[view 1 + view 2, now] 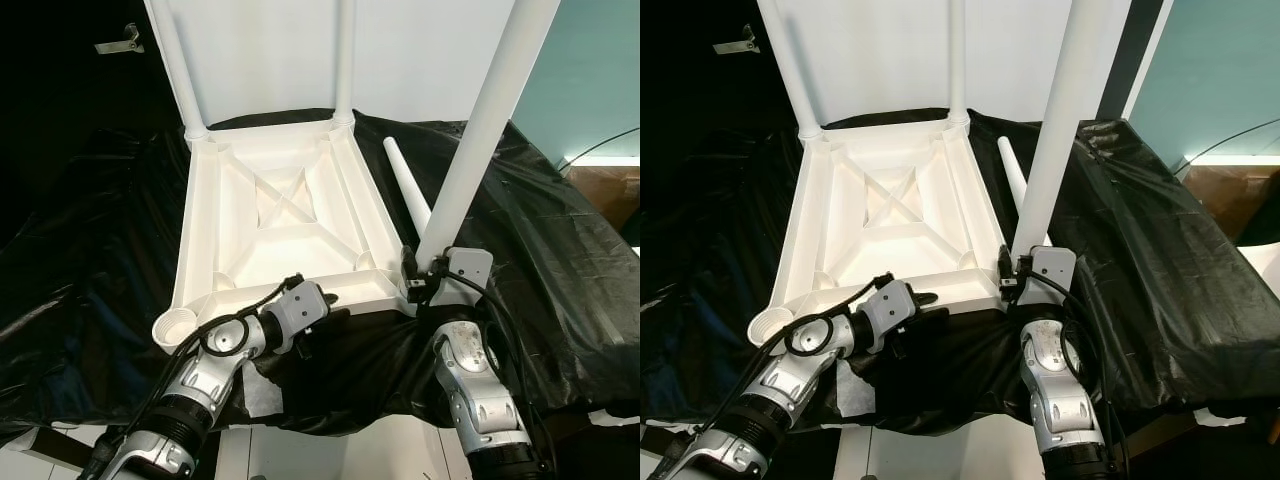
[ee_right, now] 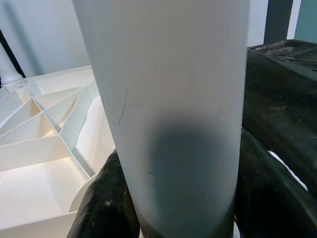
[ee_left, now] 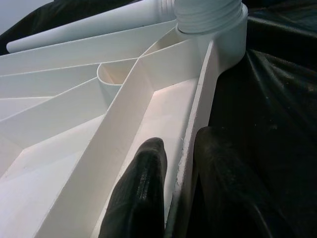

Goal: Building children table

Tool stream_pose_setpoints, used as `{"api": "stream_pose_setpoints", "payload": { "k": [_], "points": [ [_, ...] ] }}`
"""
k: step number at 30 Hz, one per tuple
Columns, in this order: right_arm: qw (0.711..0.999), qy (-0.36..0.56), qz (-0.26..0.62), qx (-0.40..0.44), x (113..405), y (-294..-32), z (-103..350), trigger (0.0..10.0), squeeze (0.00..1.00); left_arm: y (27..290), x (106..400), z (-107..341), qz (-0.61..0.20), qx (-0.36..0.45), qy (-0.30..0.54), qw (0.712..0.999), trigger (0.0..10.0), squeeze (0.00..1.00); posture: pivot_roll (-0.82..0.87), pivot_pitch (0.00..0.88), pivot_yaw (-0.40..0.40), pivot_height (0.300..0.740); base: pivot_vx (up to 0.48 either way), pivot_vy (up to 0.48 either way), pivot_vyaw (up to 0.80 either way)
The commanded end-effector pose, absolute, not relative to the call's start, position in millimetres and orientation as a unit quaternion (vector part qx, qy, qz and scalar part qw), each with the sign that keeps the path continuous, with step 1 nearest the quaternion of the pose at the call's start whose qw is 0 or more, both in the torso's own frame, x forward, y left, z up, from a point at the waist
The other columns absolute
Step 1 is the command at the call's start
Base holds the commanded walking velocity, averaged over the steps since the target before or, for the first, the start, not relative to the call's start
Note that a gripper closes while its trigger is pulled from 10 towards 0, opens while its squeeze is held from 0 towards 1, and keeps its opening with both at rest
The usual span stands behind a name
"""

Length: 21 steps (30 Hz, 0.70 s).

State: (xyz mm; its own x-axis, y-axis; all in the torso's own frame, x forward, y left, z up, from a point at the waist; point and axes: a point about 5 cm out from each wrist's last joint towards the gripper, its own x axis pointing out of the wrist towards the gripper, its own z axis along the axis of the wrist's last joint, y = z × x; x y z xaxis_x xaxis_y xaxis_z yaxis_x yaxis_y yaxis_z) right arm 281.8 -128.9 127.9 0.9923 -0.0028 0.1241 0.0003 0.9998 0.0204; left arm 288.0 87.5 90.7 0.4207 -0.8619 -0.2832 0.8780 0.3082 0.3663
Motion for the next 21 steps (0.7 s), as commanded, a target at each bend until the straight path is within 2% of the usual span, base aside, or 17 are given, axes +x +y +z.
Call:
{"api": "stream_pose_setpoints", "payload": {
  "k": [1, 2, 3, 9, 10, 13, 16, 21],
  "points": [
    [0.999, -0.026, -0.036, 0.007, 284.2, -142.0, 116.2, 10.0, 0.00, 86.9, 271.8, 69.3, -0.572, 0.244, 0.058, 0.781, 10.0, 0.00, 0.01, 0.017, -0.008, 0.740, 0.000, 0.000, 0.00],
    [0.999, -0.027, -0.039, 0.000, 283.9, -141.5, 116.2, 10.0, 0.00, 86.8, 271.7, 69.0, -0.572, 0.244, 0.059, 0.781, 10.0, 0.00, 0.01, 0.017, -0.008, 0.740, 0.000, 0.000, 0.00],
    [0.999, -0.032, -0.036, -0.001, 283.0, -140.9, 116.4, 10.0, 1.00, 86.3, 271.1, 68.4, -0.573, 0.243, 0.059, 0.781, 10.0, 0.00, 0.01, 0.019, -0.009, 0.740, 0.000, 0.000, 0.00],
    [0.996, -0.055, 0.064, -0.036, 281.4, -132.6, 121.7, 10.0, 1.00, 84.6, 271.0, 68.2, -0.573, 0.241, 0.059, 0.781, 10.0, 0.00, 0.00, 0.021, -0.005, 0.740, 0.000, 0.000, 0.00],
    [0.991, -0.065, 0.100, -0.054, 280.6, -134.6, 125.2, 10.0, 0.00, 84.9, 271.3, 68.4, -0.573, 0.242, 0.059, 0.781, 10.0, 0.00, -0.01, 0.022, -0.004, 0.740, 0.000, 0.000, 0.00],
    [0.975, -0.073, 0.188, -0.093, 279.9, -144.0, 133.1, 10.0, 0.00, 86.3, 271.9, 68.5, -0.573, 0.243, 0.060, 0.780, 10.0, 0.00, -0.01, 0.023, -0.001, 0.740, 0.000, 0.000, 0.00],
    [0.972, -0.073, 0.202, -0.100, 280.1, -146.4, 134.7, 10.0, 0.00, 86.6, 272.1, 68.5, -0.573, 0.244, 0.060, 0.780, 10.0, 0.00, -0.01, 0.023, -0.001, 0.740, 0.000, 0.000, 0.00],
    [0.943, -0.022, 0.317, -0.095, 281.8, -175.5, 147.7, 10.0, 0.00, 84.9, 272.6, 68.8, -0.575, 0.245, 0.059, 0.778, 10.0, 0.00, -0.02, 0.023, 0.001, 0.740, 0.000, 0.000, 0.00]
  ]
}}
